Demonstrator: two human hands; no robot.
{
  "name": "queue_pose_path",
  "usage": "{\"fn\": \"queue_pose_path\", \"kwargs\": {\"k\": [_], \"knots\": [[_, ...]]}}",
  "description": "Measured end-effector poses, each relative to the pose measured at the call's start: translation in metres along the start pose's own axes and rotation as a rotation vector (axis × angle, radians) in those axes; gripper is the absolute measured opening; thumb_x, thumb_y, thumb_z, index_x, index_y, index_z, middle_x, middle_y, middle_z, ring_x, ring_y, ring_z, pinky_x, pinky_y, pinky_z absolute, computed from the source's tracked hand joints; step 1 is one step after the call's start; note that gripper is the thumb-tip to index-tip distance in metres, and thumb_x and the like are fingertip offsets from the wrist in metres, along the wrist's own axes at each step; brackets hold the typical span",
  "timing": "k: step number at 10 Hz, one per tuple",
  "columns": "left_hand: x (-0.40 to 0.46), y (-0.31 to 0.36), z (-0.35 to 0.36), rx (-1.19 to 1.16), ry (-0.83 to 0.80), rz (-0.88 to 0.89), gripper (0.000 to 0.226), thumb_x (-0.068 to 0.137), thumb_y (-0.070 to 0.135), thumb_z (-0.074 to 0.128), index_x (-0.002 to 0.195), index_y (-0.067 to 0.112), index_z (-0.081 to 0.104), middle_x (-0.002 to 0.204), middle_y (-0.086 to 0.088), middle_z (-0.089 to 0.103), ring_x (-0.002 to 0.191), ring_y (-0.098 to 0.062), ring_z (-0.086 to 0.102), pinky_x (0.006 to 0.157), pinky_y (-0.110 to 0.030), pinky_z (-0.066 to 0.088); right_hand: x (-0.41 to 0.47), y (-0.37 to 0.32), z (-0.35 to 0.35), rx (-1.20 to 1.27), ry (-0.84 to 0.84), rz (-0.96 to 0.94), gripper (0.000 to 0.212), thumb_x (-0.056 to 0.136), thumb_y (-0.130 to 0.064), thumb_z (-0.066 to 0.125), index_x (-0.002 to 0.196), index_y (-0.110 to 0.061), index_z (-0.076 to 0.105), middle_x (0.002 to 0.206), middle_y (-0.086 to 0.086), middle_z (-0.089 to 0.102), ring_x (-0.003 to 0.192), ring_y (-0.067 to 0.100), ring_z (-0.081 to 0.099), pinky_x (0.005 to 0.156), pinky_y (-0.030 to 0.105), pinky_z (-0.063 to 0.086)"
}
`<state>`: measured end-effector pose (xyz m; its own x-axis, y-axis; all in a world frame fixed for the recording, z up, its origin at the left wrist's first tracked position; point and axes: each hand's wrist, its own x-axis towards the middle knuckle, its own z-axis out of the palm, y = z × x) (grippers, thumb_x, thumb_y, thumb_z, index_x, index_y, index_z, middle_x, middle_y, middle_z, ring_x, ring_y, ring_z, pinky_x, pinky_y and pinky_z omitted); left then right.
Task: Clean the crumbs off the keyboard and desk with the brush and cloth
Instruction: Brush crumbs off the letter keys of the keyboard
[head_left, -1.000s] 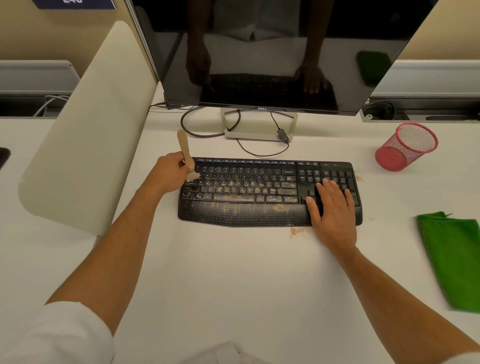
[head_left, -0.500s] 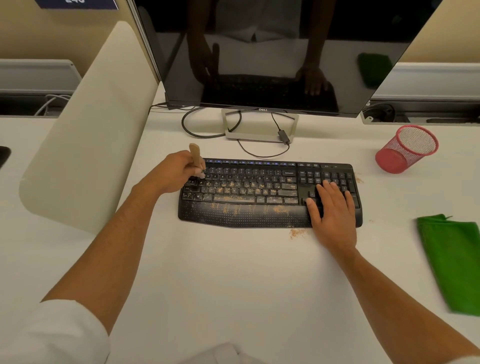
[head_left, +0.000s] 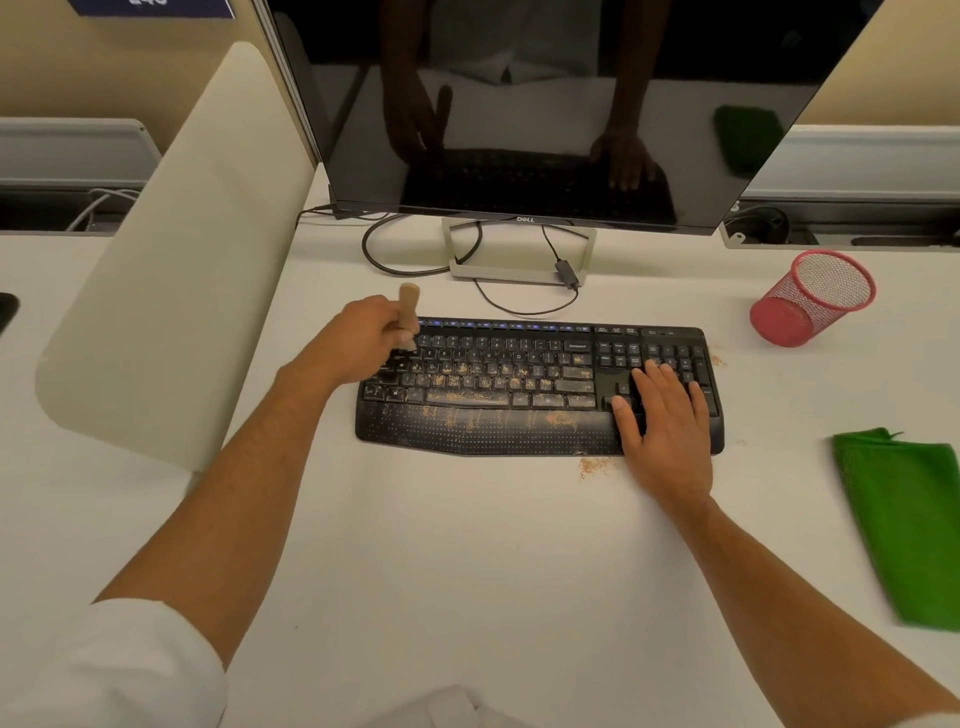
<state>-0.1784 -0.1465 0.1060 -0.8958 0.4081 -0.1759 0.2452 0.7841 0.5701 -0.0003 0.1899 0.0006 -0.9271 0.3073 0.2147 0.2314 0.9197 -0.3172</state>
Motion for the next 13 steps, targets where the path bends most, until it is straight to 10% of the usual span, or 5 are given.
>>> {"fn": "queue_pose_path", "kwargs": {"k": [5,8,11,13], "knots": [[0.000,-0.026,-0.020,0.325,-0.078,-0.107,0.013,0.099,0.014,0.054,0.095,0.008,0.065,0.099,-0.007,0.060,0.092,-0.024,0.055,0.081,-0.036,0.042,0.000,0.001,0.000,-0.005,-0.003,-0.004,0.060,0.102,-0.051,0.032,0.145,-0.013,0.049,0.153,0.007,0.047,0.148,0.021,0.032,0.126,0.040,0.007],[-0.003,0.010,0.003,-0.055,0.084,-0.030,0.018,0.100,0.015,0.053,0.110,0.007,0.066,0.110,-0.001,0.061,0.083,-0.003,0.057,0.076,-0.013,0.039,0.001,0.000,-0.001,-0.005,-0.016,0.002,0.060,0.102,-0.052,0.031,0.145,-0.014,0.049,0.153,0.006,0.046,0.148,0.020,0.031,0.126,0.039,0.007],[0.000,0.009,0.012,0.012,0.176,-0.229,0.019,0.099,0.016,0.051,0.102,0.002,0.063,0.084,-0.006,0.063,0.066,-0.013,0.057,0.056,-0.026,0.042,0.001,0.001,0.000,-0.004,-0.016,0.003,0.059,0.102,-0.052,0.032,0.145,-0.014,0.048,0.153,0.006,0.046,0.148,0.020,0.031,0.126,0.039,0.006],[0.010,0.006,-0.001,-0.040,0.009,-0.390,0.017,0.092,0.010,0.058,0.102,0.000,0.066,0.096,-0.017,0.069,0.084,-0.032,0.069,0.084,-0.048,0.057,0.000,0.001,-0.001,0.000,-0.018,0.007,0.059,0.102,-0.052,0.032,0.145,-0.015,0.048,0.153,0.005,0.046,0.148,0.020,0.030,0.126,0.039,0.006]]}}
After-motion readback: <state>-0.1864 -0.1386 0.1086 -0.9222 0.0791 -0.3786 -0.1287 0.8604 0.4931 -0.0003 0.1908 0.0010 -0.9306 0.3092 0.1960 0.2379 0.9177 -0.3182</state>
